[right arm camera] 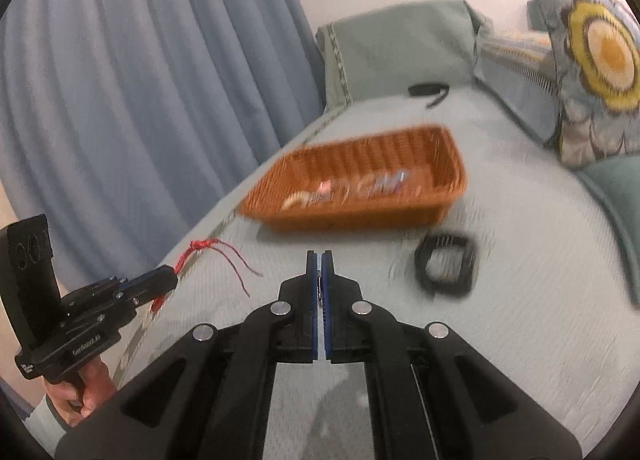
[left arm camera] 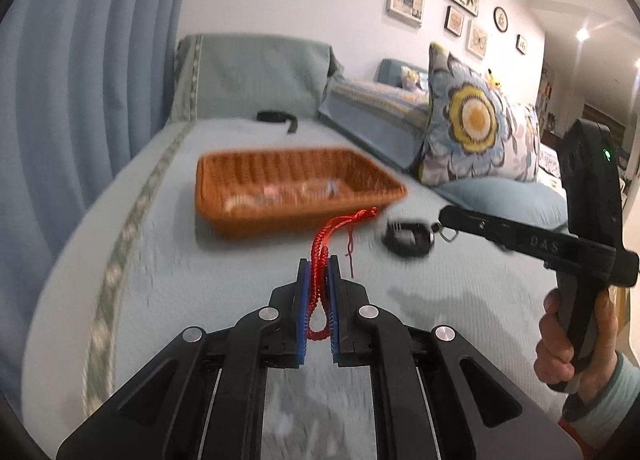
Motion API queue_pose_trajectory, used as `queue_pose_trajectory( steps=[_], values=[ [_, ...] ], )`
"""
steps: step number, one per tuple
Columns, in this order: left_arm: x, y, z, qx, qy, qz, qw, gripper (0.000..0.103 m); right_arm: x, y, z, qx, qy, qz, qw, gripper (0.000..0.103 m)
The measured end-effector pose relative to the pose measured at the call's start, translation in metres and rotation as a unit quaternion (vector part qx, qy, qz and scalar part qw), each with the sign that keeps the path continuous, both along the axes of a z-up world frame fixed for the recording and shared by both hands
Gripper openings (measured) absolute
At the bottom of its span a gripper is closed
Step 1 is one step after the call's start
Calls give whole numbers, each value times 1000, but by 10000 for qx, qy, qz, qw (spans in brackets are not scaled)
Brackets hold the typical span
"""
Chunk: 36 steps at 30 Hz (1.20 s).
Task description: Organize jewelry
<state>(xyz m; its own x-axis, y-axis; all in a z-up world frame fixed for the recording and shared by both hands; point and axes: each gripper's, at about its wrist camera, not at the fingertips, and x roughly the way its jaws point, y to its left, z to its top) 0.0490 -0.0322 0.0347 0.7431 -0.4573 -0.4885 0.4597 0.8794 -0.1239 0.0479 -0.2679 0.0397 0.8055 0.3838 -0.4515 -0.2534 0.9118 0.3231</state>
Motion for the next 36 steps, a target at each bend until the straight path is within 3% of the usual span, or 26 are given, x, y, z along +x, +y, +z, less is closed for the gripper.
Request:
queue_pose_trajectory(
  steps=[5,9,16,26,28,36],
  values=[
    [45,-12,26,-131,-215,36,9997,6,40,-9,27,-25,-241,-151,9996,1],
    [93,-25,30,-230,-192,145,9994,6,84,-10,31,-162,-230,-220,9994,1],
    [153,-36,-1,-281,221,326,9988,6,158,-19,4,-262,366,-217,9988,1],
    [179,-40,-33,-76,651,453,9968,9,183,-21,-31,-225,915,-228,9953,1],
    [177,-35,-34,-198,680,470,9964,29,183,-23,-33,-162,983,-215,9948,2],
    [149,-15,-12,-392,420,416,9975,48,159,-36,-16,-137,931,-195,9954,2]
  ],
)
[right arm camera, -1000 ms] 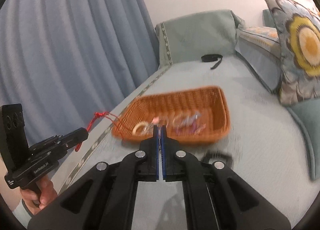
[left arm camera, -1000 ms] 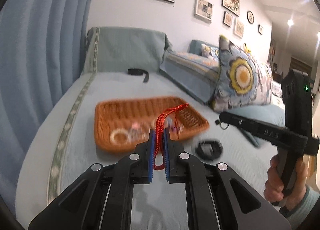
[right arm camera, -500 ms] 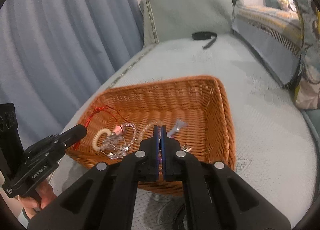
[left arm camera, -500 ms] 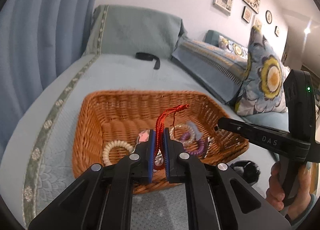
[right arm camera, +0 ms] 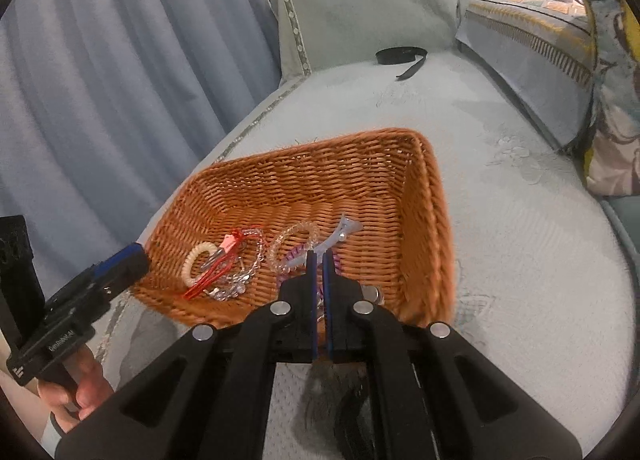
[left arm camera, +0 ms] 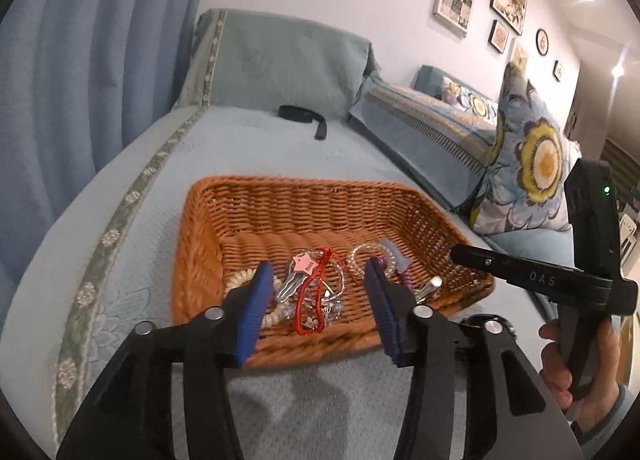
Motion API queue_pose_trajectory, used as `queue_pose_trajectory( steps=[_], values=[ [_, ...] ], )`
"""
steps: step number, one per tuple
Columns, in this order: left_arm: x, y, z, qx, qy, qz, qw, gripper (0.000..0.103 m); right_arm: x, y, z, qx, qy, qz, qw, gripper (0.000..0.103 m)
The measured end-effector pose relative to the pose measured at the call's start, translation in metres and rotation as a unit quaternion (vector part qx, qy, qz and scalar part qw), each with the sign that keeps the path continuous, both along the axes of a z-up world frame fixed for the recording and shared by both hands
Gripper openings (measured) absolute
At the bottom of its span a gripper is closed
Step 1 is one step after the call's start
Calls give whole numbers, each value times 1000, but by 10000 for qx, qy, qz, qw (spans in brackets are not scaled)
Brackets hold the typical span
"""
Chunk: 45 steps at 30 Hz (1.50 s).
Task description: Organize jewelry
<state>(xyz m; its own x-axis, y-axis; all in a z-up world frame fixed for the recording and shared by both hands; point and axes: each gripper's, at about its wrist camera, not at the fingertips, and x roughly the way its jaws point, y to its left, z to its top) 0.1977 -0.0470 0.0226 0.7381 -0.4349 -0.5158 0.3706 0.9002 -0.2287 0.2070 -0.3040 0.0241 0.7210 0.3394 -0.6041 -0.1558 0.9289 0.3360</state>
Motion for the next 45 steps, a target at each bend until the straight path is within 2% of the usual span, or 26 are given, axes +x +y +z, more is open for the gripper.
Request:
queue_pose_trajectory(
  steps=[2,4,6,8,9,19,23,27,34,45],
  values=[
    [-10,7,8,-67,-54,-51,9999,51,-11,-7,8,43,-66,21,10000,2],
    [-28,21,19,-204,-191,-88,9996,64,-27,-15,17,76,-183,17,9998,5],
    [-41,33,27,-314,-292,-54,9991,69,-43,-23,25,122,-300,-31,9995,18],
    [-57,46,35,-414,-365,-21,9985,68,-63,-30,30,151,-443,-153,9988,52],
    [-66,53,38,-460,-387,21,9982,69,-72,-32,32,134,-532,-238,9982,55],
    [-127,71,42,-339,-592,214,9974,72,-128,-16,21,193,-724,-314,9967,55],
    [-138,71,29,-339,-519,334,9975,72,-144,3,13,-12,-764,-218,9968,55],
    [-141,62,11,-150,-453,448,9979,72,-156,18,4,-358,-842,-259,9955,55],
    [-136,49,-12,122,-394,522,9978,72,-153,20,-10,-691,-828,-512,9928,55],
    [-130,39,-34,229,-255,576,9977,72,-136,-6,-29,-679,-561,-1032,9908,55]
  ],
)
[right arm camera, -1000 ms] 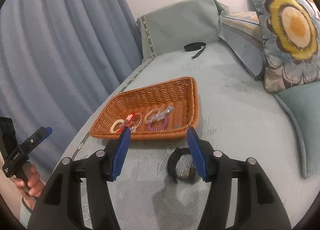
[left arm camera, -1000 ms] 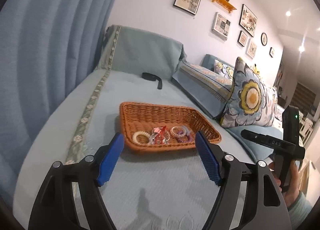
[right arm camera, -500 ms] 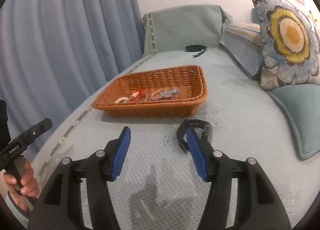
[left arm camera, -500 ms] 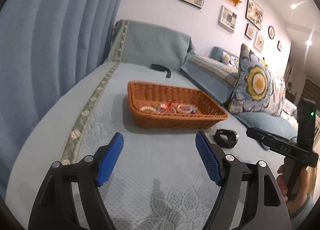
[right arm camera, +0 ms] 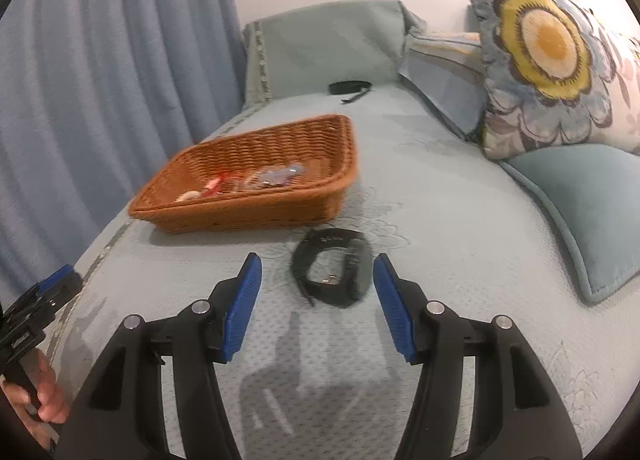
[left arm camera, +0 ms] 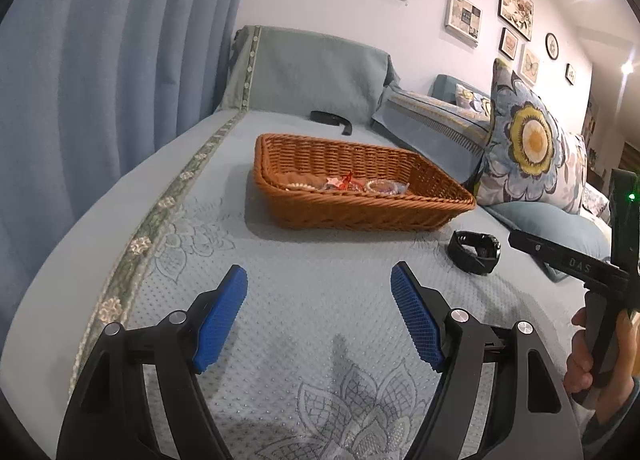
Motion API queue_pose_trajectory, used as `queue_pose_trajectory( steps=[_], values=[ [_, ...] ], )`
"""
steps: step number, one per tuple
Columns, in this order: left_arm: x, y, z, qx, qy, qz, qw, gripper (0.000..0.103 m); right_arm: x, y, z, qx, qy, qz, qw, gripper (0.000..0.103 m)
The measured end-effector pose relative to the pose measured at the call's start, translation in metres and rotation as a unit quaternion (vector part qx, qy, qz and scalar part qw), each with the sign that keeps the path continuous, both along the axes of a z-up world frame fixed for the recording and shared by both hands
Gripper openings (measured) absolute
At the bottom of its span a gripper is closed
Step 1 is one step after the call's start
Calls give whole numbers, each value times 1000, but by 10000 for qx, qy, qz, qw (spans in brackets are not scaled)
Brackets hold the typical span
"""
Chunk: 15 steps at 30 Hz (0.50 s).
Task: Organize jewelry
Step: 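Lower the right tool onto the black watch and grasp its band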
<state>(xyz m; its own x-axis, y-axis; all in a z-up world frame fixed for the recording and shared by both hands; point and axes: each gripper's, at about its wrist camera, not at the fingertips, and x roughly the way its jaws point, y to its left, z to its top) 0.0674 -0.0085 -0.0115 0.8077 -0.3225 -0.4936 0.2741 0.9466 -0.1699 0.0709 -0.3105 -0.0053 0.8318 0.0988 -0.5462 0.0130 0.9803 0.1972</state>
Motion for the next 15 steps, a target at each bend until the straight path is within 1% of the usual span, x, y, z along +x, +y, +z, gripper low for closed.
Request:
queue_pose_trajectory(
  steps=[5,8,9,11,15],
  values=[
    [4,-7,-7,128,80,-44,9999,72,17,-10,-8,73,188,-187,9996,55],
    [5,-11,-8,191,102,-82,9997,72,36,-5,-10,78,339,-152,9993,54],
    [6,-11,-8,201,105,-87,9997,72,42,-3,-12,9,413,-202,9989,54],
    [6,-11,-9,212,118,-103,9997,72,50,-1,-15,-66,515,-267,9983,49],
    [7,-14,-10,225,151,-138,9995,72,63,-5,-23,-24,802,-367,9961,45]
  ],
)
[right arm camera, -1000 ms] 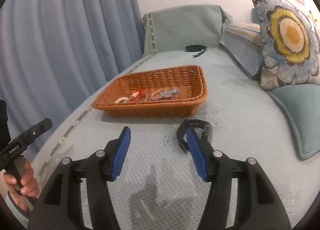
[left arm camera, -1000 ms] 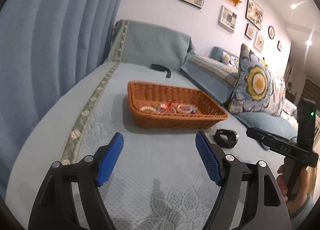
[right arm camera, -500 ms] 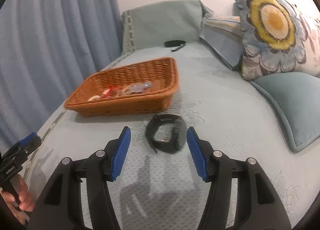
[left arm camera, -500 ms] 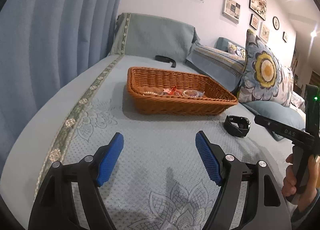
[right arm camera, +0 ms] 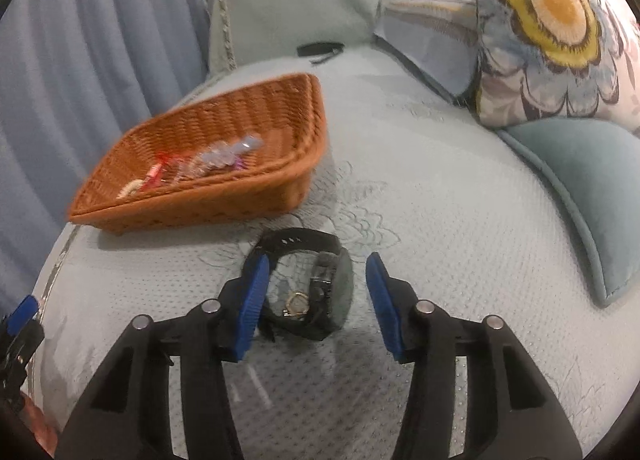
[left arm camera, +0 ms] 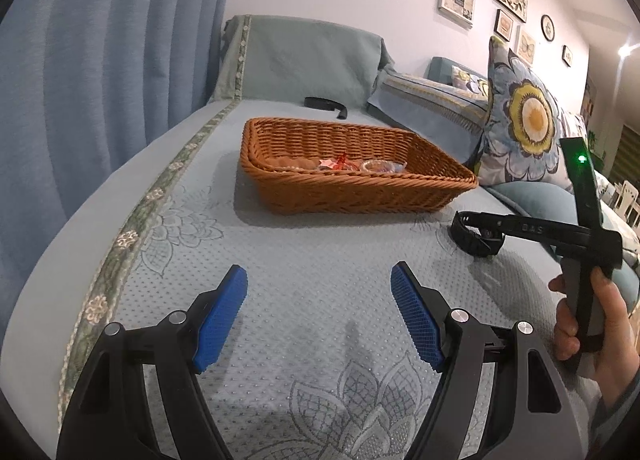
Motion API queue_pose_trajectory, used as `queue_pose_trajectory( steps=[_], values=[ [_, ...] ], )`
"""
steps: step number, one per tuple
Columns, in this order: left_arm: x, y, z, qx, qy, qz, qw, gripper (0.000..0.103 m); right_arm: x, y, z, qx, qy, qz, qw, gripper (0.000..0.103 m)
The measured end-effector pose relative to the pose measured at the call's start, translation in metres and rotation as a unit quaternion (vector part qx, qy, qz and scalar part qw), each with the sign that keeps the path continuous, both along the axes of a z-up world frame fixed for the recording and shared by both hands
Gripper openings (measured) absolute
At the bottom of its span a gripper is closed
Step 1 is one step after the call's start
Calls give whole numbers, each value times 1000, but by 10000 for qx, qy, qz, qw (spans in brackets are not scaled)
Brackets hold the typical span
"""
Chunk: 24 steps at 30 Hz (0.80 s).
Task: Organize jewelry
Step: 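Lower the right tool onto the black watch and grasp its band, then carry the black watch into the basket and open the right tool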
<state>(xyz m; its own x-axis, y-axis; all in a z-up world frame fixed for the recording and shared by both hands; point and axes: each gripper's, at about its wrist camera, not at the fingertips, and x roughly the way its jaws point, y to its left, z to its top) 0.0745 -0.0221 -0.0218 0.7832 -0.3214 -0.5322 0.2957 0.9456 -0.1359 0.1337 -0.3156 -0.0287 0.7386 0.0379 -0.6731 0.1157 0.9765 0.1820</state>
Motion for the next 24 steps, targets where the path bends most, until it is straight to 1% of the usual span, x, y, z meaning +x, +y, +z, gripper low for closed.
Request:
queue_pose_trajectory(
  steps=[5,6,7,10,15,17,21,24],
  values=[
    [1,0,0,-6,6,3,10000,72,8,-14,-10,445,242,19,9987,44],
    [1,0,0,-15,13,-1,10000,72,9,-17,-13,548,298,34,9980,42],
    [1,0,0,-14,15,-10,10000,72,10,-19,-14,607,338,31,9976,37],
    [1,-1,-1,-28,27,-38,10000,72,11,-24,-17,781,398,99,9961,28],
    [1,-2,0,-40,20,-59,10000,72,9,-27,-18,999,404,135,9941,24],
    [2,-2,0,-53,29,-58,10000,72,10,-24,-17,844,416,111,9955,21],
    [4,-1,0,-91,45,-44,9999,72,10,-6,-12,145,435,71,9989,16],
    [4,0,0,-127,40,-34,9999,72,7,-5,-11,77,400,71,9991,14]
  ],
)
